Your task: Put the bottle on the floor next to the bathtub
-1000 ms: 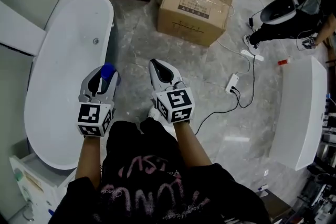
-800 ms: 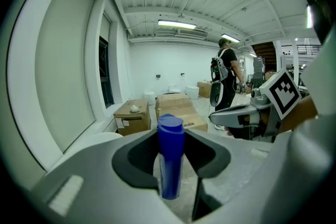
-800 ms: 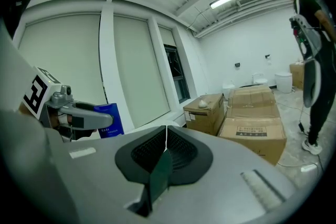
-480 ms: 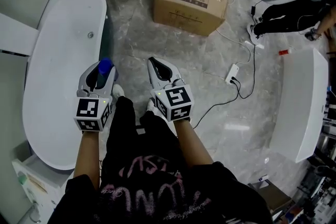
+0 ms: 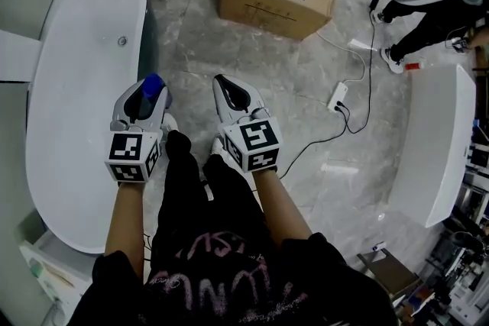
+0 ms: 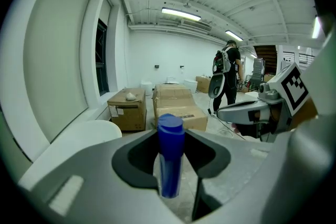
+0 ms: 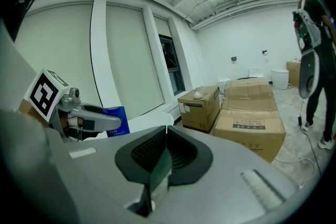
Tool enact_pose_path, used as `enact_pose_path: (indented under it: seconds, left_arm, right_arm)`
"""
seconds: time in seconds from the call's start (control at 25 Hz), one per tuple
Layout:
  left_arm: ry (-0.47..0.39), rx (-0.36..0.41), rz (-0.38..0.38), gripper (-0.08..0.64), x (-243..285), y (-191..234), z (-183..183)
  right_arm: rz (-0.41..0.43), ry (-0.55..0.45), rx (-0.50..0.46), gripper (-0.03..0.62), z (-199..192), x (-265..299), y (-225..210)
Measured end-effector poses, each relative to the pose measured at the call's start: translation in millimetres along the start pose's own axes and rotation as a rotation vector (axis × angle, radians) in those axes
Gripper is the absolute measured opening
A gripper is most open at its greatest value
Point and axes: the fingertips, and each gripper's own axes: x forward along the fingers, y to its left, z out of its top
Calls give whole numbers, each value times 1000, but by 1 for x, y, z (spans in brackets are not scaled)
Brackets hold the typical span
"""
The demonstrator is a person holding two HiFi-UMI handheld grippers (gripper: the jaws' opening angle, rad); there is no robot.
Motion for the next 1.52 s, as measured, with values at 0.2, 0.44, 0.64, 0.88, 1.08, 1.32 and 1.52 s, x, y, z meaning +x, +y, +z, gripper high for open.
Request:
enact_pose_path:
  seconds: [0.2, 0.44, 0.64, 0.88, 1.08, 1.32, 1.52]
  left_arm:
    - [26, -22, -10, 150, 23, 17, -15]
    - [79, -27, -33, 150, 50, 30, -44]
    - [117, -35, -53, 150, 73, 43, -64]
    - [160, -51, -72, 150, 90, 47, -104]
    - [203, -75, -81, 150, 103, 47, -143]
    - [262, -81, -86, 149, 131, 50, -188]
    - [301, -74, -99, 149, 151, 52, -221]
  right_arm:
    - [-15, 18, 11, 15, -8, 28, -8]
    - [-32, 48, 38, 15, -31, 52, -15]
    - [-48, 76, 73, 15, -50, 75, -25]
    - [-66, 97, 90, 15, -81, 93, -30]
    - [-62, 124, 94, 14, -107, 108, -30]
    - [-59, 164, 111, 14, -143, 129, -36]
    - [-62, 182, 140, 14, -169, 146, -43]
